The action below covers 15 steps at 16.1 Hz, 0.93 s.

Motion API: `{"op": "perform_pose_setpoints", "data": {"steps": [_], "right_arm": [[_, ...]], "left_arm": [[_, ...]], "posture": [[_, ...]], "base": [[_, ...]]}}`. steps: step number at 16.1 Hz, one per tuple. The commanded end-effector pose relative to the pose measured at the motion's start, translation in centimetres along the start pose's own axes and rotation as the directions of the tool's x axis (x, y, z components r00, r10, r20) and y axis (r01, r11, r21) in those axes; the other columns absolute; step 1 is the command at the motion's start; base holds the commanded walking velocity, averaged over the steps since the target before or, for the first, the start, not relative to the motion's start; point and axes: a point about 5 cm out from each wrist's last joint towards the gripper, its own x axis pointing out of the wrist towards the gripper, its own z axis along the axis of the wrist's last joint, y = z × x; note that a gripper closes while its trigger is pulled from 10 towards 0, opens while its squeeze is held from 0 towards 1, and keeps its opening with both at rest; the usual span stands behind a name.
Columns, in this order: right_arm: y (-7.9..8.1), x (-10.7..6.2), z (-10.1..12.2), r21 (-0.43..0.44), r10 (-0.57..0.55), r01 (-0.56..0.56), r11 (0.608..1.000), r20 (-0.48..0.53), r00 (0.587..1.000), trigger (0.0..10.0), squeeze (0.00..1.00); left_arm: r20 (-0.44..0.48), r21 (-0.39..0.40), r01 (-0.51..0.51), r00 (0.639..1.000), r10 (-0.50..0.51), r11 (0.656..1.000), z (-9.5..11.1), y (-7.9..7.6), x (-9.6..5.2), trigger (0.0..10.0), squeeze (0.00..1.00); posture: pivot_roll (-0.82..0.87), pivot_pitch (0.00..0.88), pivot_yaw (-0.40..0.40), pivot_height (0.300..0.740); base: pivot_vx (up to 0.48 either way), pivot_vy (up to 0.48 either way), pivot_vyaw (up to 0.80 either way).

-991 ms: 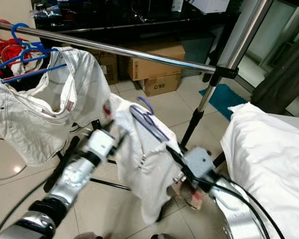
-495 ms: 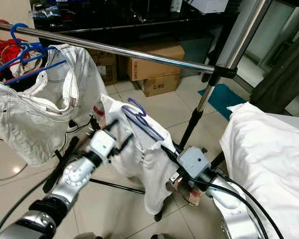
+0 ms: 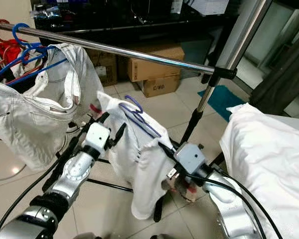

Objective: Hang hanger

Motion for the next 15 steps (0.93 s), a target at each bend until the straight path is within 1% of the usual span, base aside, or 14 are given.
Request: {"op": "perform_pose_setpoints", "data": {"steps": [1,3,6,9,10,11,14,15], "right_arm": [[-0.36,0.18,0.36,-0.026,0.003,-0.002,1.0,0.027,1.0,0.0,0.0],[-0.37,0.22,0.42,-0.027,0.0,0.001,1.0,0.031,1.0,0.0,0.0],[-0.12,0.12,0.2,-0.023,-0.008,0.008,1.0,0.023,1.0,0.0,0.0],[-0.02,0.11,0.01,-0.024,-0.022,0.023,0.999,0.018,1.0,0.0,0.0],[0.0,0.15,-0.05,-0.024,-0.025,0.025,0.999,0.018,1.0,0.0,0.0],[0.02,0.25,-0.05,-0.023,-0.027,0.028,0.999,0.02,0.999,0.0,0.0],[0.17,0.54,0.05,-0.018,-0.027,0.028,0.999,0.03,0.999,0.0,0.0],[0.23,0.68,0.12,-0.013,-0.024,0.025,1.0,0.038,0.999,0.0,0.0]], "left_arm": [[-0.006,0.008,0.009,1.0,-0.009,1.0,0.16,-0.17,0.4,10.0,0.0],[-0.002,0.036,0.022,1.0,-0.022,0.999,0.34,-0.11,0.6,10.0,0.0],[-0.01,0.053,0.054,0.999,-0.053,0.997,0.37,0.03,0.81,10.0,0.0],[-0.011,0.073,0.097,0.995,-0.097,0.993,0.31,-0.5,0.72,10.0,0.0],[-0.009,0.074,0.101,0.995,-0.101,0.992,0.32,-0.67,0.71,4.4,0.0],[-0.008,0.074,0.102,0.995,-0.102,0.992,0.34,-0.77,0.74,0.0,0.0],[-0.014,0.07,0.096,0.995,-0.095,0.993,0.34,-0.64,0.84,0.0,0.0],[-0.022,0.049,0.066,0.998,-0.064,0.997,0.26,-0.12,0.87,0.0,0.0]], "posture": [[0.05,0.009,-0.073,0.74],[0.05,0.014,-0.073,0.74],[0.05,0.02,-0.067,0.74],[0.04,0.02,-0.064,0.74],[0.04,0.02,-0.061,0.74],[0.04,0.02,-0.061,0.74],[0.06,0.018,-0.058,0.74],[0.06,0.017,-0.058,0.74]], "base": [[0.0,0.0,0.0],[0.0,0.0,0.0],[0.0,0.0,0.0],[0.0,0.0,0.0],[0.0,0.0,0.0],[0.0,0.0,0.0],[0.0,0.0,0.0],[0.0,0.0,0.0]]}}
